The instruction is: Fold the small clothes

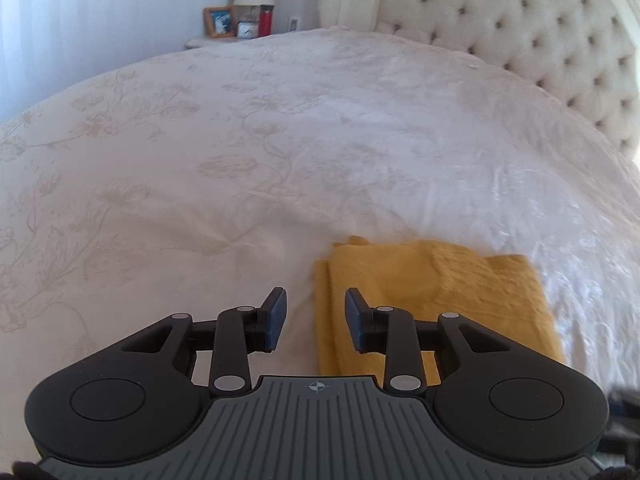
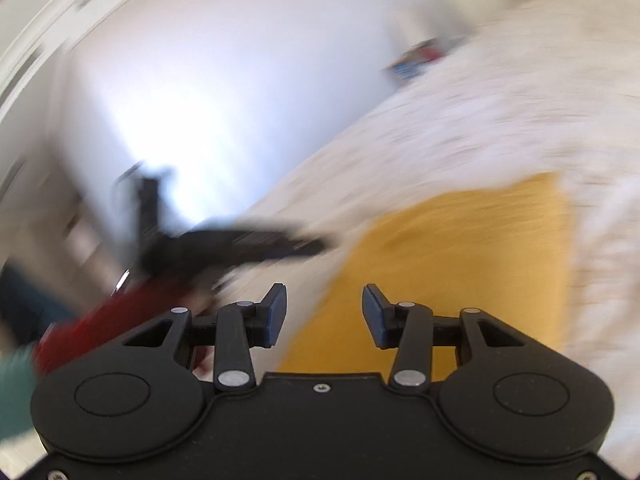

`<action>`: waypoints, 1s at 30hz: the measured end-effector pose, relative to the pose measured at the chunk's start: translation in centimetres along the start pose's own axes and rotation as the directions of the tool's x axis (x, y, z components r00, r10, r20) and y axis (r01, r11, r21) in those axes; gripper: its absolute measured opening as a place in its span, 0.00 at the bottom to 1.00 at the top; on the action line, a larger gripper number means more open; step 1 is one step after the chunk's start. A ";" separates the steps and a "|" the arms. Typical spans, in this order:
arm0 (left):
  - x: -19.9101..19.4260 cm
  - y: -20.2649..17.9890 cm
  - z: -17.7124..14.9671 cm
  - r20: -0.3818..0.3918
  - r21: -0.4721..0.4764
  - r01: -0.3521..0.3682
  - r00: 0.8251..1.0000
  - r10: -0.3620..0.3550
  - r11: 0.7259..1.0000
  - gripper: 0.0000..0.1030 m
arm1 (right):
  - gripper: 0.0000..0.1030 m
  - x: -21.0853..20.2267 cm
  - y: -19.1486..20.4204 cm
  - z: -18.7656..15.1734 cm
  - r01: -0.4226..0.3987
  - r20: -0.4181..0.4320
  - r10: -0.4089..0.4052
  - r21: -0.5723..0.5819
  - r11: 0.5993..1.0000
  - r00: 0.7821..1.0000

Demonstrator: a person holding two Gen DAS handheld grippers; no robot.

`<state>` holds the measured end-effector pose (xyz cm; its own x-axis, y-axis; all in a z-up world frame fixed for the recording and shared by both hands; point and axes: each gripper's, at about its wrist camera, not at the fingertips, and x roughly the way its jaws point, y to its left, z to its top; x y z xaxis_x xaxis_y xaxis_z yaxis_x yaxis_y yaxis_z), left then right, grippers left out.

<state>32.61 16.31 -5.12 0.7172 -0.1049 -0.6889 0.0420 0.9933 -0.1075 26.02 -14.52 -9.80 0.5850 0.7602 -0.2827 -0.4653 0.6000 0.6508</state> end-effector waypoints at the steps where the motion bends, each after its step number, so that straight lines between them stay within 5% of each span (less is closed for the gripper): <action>1: -0.4 -0.5 -0.4 0.001 0.009 0.018 1.000 -0.018 1.000 0.31 | 0.51 -0.4 -1.0 0.2 0.032 0.015 -0.032 0.043 0.999 0.999; 8: -1.8 -3.2 -5.2 -0.032 0.072 0.099 0.995 -0.096 0.993 0.32 | 0.51 -1.4 -4.4 0.3 0.042 0.009 -0.045 0.241 0.969 0.999; 12: -1.7 -3.0 -8.2 -0.078 0.107 0.055 0.996 -0.046 0.993 0.36 | 0.49 -0.4 -4.8 -0.1 0.170 -0.062 -0.159 0.248 0.954 0.985; 14: -1.7 -1.9 -9.4 -0.089 0.045 0.054 0.995 -0.050 0.998 0.41 | 0.43 -1.0 -5.5 -0.3 0.227 -0.073 -0.216 0.251 0.941 0.974; 17: -2.0 -0.4 -10.7 -0.044 -0.055 0.079 0.996 -0.081 0.995 0.44 | 0.41 -1.2 -5.7 -0.3 0.250 -0.067 -0.241 0.255 0.934 0.968; 22: -2.1 -0.7 -12.4 0.054 -0.024 0.078 0.996 -0.077 0.997 0.53 | 0.42 -1.2 -5.2 -0.1 0.274 -0.054 -0.268 0.237 0.932 0.962; 26: -2.4 -1.7 -13.8 0.125 0.032 0.072 0.989 -0.075 0.997 0.65 | 0.61 -1.5 -4.9 0.0 0.338 -0.033 -0.339 0.207 0.918 0.940; 30: -2.5 -2.2 -14.0 0.142 0.045 0.054 0.988 -0.059 0.998 0.68 | 0.63 -1.4 -5.3 0.1 0.380 -0.006 -0.386 0.191 0.905 0.922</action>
<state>20.97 13.72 -13.16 0.8047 -0.1557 -0.5729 0.1113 0.9874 -0.1122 27.71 -18.72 -12.79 0.7149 0.4713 -0.5165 -0.0721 0.7845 0.6160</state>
